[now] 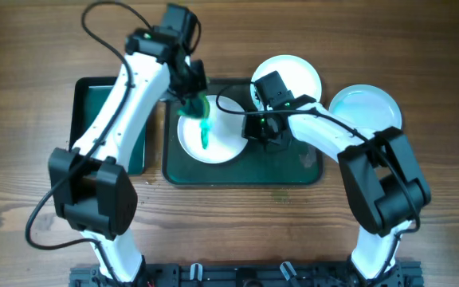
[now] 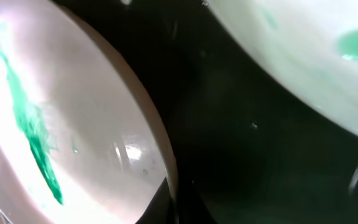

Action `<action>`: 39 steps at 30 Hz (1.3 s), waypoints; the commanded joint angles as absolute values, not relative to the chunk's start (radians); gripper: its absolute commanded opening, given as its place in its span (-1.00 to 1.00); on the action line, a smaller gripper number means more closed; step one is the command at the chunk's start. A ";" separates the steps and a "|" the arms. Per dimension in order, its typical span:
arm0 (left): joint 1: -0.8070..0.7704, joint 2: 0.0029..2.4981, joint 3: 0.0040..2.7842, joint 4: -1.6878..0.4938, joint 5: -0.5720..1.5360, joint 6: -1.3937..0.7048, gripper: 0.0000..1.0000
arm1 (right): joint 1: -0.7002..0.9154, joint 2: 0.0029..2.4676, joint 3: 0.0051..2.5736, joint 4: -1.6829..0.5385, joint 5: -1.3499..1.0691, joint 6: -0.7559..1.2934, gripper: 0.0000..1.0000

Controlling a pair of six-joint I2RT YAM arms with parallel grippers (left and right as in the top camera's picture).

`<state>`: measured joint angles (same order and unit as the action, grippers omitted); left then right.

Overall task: Clean dirty plates on tray and stack at the side
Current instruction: 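Scrub the top plate with the sponge while right gripper holds it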

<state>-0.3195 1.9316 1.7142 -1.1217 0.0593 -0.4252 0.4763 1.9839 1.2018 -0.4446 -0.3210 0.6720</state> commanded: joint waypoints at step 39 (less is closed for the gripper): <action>-0.345 1.995 1.301 -0.808 -0.178 -0.567 -0.92 | 0.477 2.019 1.225 -0.445 -0.368 0.631 -0.91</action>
<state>-0.3630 1.9804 1.2949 -0.7284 0.2226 -0.3981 0.4801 1.9953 1.2118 -0.4465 -0.3637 0.6418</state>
